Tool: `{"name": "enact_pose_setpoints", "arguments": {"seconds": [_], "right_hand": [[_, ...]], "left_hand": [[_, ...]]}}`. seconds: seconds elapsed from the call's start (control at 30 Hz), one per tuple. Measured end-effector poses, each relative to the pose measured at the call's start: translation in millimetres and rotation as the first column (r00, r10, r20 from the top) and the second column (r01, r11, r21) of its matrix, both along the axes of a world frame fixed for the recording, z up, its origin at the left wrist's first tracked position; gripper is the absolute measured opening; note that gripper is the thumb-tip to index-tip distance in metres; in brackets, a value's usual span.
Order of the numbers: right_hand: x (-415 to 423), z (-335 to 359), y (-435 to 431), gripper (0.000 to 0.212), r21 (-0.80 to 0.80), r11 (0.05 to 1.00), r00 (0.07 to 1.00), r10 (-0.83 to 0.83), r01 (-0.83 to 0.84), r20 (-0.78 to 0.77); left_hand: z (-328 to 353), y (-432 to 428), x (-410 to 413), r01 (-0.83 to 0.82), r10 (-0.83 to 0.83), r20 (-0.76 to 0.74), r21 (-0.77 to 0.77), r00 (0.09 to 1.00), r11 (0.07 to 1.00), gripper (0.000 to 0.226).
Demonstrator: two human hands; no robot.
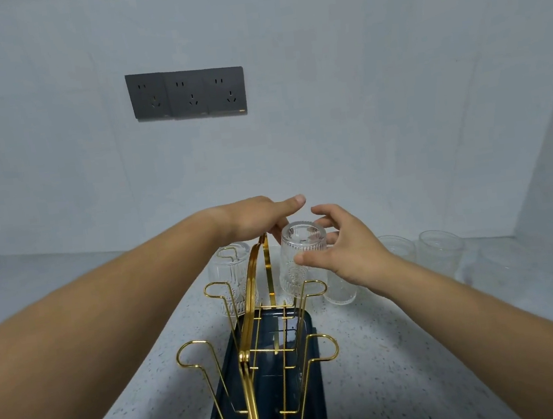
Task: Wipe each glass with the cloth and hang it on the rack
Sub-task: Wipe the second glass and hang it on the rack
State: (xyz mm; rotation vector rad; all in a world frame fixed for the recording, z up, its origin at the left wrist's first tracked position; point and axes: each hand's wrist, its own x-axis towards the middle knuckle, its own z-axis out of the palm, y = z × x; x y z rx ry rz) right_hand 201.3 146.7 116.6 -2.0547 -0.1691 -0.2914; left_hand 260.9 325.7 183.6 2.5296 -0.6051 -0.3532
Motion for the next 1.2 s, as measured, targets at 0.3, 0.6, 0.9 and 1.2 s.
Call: {"name": "enact_pose_setpoints", "arguments": {"seconds": [0.3, 0.6, 0.9, 1.2], "right_hand": [[1, -13, -2, 0.096, -0.006, 1.0, 0.999, 0.003, -0.003, -0.036], [1, -23, -4, 0.095, 0.018, 1.0, 0.999, 0.0, 0.0, -0.036], [-2, -28, -10, 0.096, -0.017, 0.999, 0.998, 0.037, -0.038, -0.053], [-41, -25, -66, 0.083, 0.018, 0.997, 0.997, -0.07, 0.07, -0.016]], "left_hand": [[-7, -5, 2, -0.004, 0.007, -0.071, 0.039, 0.997, 0.999, 0.081], [-10, -11, 1, 0.011, -0.006, -0.06, 0.082, 0.998, 0.997, 0.082], [-6, -12, -4, 0.014, -0.009, -0.034, 0.144, 0.999, 0.989, 0.078], [21, -28, -28, -0.023, 0.015, 0.151, 0.049, 0.988, 0.999, 0.067]]}}
